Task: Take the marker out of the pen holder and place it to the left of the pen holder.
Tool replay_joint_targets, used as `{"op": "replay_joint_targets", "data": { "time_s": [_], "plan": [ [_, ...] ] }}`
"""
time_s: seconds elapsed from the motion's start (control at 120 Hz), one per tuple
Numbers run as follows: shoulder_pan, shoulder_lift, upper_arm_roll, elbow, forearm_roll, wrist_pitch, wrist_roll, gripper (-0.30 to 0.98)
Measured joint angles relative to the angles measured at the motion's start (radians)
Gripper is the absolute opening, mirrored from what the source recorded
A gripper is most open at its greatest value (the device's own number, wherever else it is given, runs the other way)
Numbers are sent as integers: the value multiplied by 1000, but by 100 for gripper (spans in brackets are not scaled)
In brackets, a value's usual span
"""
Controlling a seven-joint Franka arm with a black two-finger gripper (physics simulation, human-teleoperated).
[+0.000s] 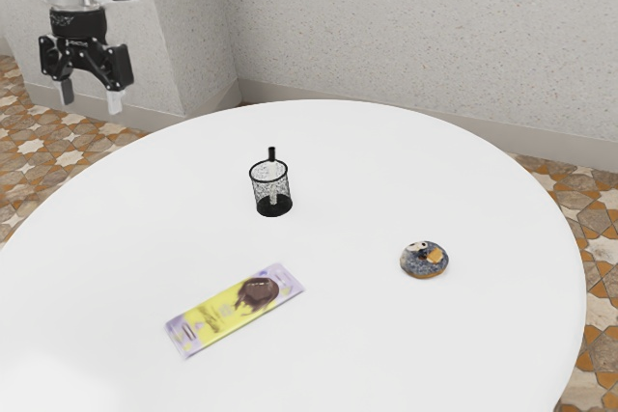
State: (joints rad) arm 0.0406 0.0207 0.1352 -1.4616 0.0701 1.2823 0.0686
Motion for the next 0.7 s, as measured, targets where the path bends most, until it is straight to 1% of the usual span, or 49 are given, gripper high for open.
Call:
{"op": "replay_joint_targets", "data": {
  "time_s": [0.1, 0.167, 0.2, 0.267, 0.3, 0.392, 0.567, 0.642, 0.7],
  "plan": [
    [16, -3, -2, -17, 4, 62, 0, 69],
    [16, 55, -2, -6, 6, 127, 0, 69],
    [-14, 98, 0, 5, 7, 164, -3, 69],
    [-109, 183, -2, 21, -1, 235, -10, 69],
    [-133, 237, -4, 39, -4, 274, -14, 68],
    [-144, 353, -3, 50, -9, 414, -22, 68],
    [-146, 494, -3, 55, -11, 672, -22, 69],
    [-140, 560, -3, 60, -13, 815, -7, 69],
    [-136, 589, -3, 59, -21, 919, 5, 69]
  ]
}}
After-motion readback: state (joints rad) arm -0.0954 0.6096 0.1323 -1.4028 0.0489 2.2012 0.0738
